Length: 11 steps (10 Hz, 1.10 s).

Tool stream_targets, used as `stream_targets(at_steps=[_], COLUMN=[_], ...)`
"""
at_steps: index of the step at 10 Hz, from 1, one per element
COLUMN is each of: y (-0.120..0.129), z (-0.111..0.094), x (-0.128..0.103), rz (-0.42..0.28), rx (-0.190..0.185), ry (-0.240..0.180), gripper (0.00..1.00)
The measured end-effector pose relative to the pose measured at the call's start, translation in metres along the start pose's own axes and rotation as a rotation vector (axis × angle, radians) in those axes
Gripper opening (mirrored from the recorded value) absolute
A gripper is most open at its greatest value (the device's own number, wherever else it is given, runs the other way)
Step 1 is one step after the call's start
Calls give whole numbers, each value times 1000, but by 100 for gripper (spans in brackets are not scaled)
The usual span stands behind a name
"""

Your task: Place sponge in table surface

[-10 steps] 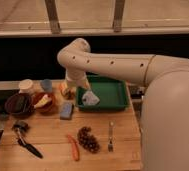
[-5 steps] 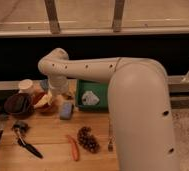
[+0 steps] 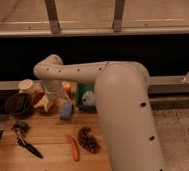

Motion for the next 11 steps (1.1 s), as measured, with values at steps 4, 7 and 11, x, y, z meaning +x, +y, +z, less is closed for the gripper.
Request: stream_targets(at_steps=[4, 7, 11], y=[1, -14, -33], z=[33, 55, 79], x=[-10, -17, -16], rz=[-9, 29, 73], rx=[17, 26, 26], ry=[66, 113, 153], gripper=[74, 74, 74])
